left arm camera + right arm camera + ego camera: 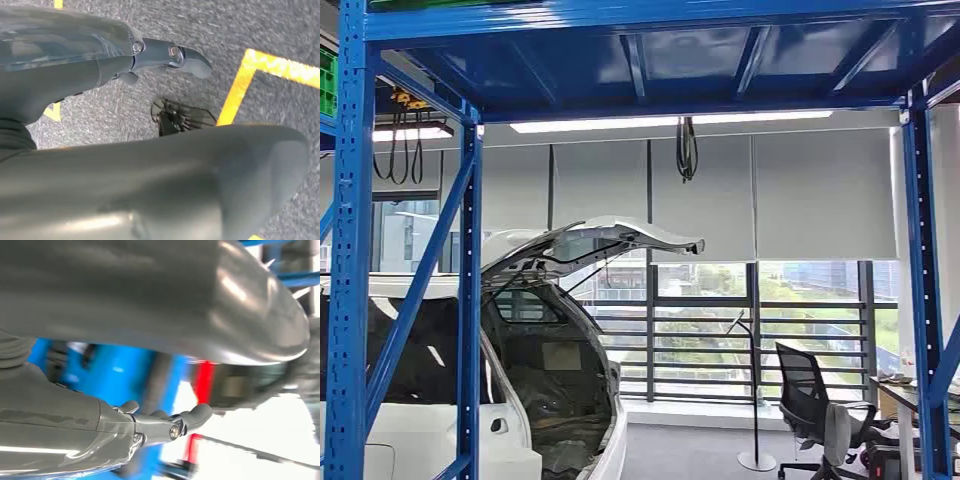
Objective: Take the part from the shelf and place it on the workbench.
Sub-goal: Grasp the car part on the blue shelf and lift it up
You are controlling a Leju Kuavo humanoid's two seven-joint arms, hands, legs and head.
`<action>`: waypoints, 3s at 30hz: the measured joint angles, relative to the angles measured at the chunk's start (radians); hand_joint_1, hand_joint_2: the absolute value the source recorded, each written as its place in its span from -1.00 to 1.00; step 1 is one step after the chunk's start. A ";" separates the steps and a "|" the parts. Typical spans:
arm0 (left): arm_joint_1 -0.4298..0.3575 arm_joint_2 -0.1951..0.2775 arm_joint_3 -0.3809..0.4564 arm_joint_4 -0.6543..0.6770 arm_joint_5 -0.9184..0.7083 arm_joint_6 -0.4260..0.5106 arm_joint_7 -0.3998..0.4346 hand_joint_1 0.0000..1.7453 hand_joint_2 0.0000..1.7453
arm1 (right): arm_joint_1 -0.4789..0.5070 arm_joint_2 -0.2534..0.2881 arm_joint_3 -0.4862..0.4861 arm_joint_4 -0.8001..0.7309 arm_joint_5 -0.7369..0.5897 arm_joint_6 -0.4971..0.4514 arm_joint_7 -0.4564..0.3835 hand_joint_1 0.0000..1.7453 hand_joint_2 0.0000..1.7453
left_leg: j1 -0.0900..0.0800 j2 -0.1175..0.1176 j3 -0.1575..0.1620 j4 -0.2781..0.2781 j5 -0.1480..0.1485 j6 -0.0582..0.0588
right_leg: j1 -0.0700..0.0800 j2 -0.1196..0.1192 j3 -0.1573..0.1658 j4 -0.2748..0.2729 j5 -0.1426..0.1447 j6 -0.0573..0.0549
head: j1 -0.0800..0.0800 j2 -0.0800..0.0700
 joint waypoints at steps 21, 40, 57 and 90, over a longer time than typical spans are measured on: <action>-0.029 -0.019 0.162 0.034 -0.167 -0.005 -0.019 -1.00 -1.00 | -0.045 -0.154 0.223 -0.421 -0.064 0.024 -0.082 -1.00 -1.00 | -0.009 0.013 0.015 -0.066 0.062 0.037 | 0.002 0.024 -0.141 0.288 -0.110 0.035 | -0.001 0.000; -0.036 -0.025 0.177 0.044 -0.170 0.000 -0.019 -1.00 -1.00 | 0.006 -0.169 0.223 -0.418 0.007 -0.082 0.005 -1.00 -1.00 | -0.018 0.046 0.025 -0.094 0.073 0.033 | 0.033 -0.008 -0.003 -0.008 0.004 0.001 | -0.001 0.000; -0.034 -0.034 0.204 0.044 -0.154 0.015 -0.022 -1.00 -1.00 | 0.076 -0.122 0.222 -0.417 0.536 -0.371 0.199 -1.00 -1.00 | -0.025 0.045 0.025 -0.094 0.072 0.030 | 0.026 -0.009 -0.003 -0.008 0.005 0.002 | -0.001 0.000; -0.028 -0.047 0.217 0.045 -0.154 0.015 -0.018 -1.00 -1.00 | 0.070 -0.106 0.258 -0.401 0.649 -0.401 0.275 -1.00 -1.00 | -0.018 -0.025 -0.053 -0.031 0.105 0.028 | 0.010 0.043 0.072 0.004 -0.076 0.013 | 0.000 0.001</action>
